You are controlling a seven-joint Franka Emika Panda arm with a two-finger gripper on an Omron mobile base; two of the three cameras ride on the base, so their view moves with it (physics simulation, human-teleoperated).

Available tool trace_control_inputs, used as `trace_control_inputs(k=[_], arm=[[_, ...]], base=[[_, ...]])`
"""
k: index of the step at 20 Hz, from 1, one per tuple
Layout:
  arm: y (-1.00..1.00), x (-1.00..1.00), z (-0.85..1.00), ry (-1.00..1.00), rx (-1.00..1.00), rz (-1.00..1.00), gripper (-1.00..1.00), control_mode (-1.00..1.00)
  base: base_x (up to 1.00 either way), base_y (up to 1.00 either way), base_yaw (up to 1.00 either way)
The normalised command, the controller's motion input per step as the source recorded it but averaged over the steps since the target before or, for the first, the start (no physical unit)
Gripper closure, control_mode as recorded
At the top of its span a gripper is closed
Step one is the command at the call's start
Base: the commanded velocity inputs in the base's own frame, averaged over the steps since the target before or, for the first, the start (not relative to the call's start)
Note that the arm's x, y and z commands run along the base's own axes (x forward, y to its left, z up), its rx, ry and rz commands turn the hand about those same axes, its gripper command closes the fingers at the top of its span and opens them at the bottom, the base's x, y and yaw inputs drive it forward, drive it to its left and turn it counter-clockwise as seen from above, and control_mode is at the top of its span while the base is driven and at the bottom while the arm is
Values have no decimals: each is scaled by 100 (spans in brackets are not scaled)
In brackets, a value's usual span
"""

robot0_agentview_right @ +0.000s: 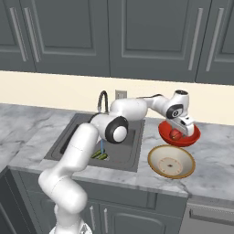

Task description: Pick the squashs from the sink and place them in one bowl. Place the onion in the other bowl. Then turn off the sink faucet.

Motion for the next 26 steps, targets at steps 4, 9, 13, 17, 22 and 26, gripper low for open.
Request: trace_control_inputs(k=[4,9,13,17,22,26], arm=[[0,-16,20,-7,0,6,-100,-100],[0,-25,22,-9,0,7,-100,-100],[0,-29,22,-11,0,7,-100,-100],[-1,-29,18,-11,0,7,-100,-100],[0,-22,6,-8,0,8,-100,-100],[0,-31,14,-8,0,8,-100,-100]], base=[[0,0,0],[0,0,0],[0,0,0],[0,0,0],[0,0,0],[0,0,0]])
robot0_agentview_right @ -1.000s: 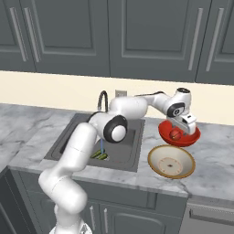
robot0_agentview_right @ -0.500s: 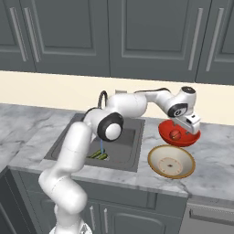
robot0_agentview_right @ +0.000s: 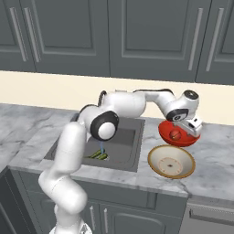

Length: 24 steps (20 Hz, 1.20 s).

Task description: Pick the squashs from the sink and place them in one bowl. Place the onion in the other bowl. Then turn off the sink faucet.

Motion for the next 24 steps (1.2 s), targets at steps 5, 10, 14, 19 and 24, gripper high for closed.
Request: trace_control_inputs(k=[5,10,14,19,24], arm=[[0,-52,30,-10,0,8,-100,-100],[4,-62,28,-9,0,7,-100,-100],[30,-69,34,-3,0,4,-100,-100],[52,-68,29,0,-1,5,-100,-100],[90,-63,26,0,-5,7,-100,-100]], base=[[0,0,0],[0,0,0],[0,0,0],[0,0,0],[0,0,0]])
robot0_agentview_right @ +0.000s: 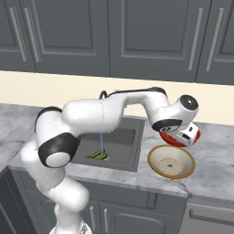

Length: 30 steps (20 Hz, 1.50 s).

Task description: Pick the squashs from the sink and place them in one bowl. Place the onion in the other bowl. Then turn off the sink faucet.

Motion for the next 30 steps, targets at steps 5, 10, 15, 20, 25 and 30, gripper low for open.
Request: trace_control_inputs(k=[5,10,15,20,25,30], arm=[[100,-57,20,0,-7,9,-100,-100],[100,-45,10,4,-9,9,-100,-100],[100,-29,0,9,-12,7,-100,-100],[99,-3,0,10,-9,5,-100,-100],[85,2,0,7,-5,4,-100,-100],[61,3,0,5,-3,2,-100,-100]], base=[[0,0,0],[0,0,0],[0,0,0],[0,0,0],[0,0,0],[0,0,0]])
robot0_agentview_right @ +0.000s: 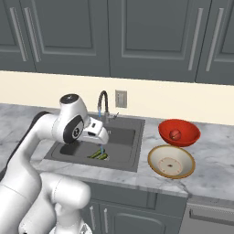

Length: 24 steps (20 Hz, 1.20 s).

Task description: Pick the squashs from the sink and place them in one bowl. Place the onion in the other bowl. Then turn off the sink faucet.

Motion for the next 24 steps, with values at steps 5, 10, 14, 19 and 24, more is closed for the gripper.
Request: trace_control_inputs(k=[5,10,14,19,24], arm=[[14,5,0,5,0,0,-100,-100],[15,12,0,8,0,0,-100,-100],[17,14,0,3,0,0,-100,-100],[13,8,-7,4,-1,1,-100,-100],[5,11,-8,1,0,2,-100,-100]], base=[[0,0,0],[0,0,0],[0,0,0],[0,0,0],[0,0,0]])
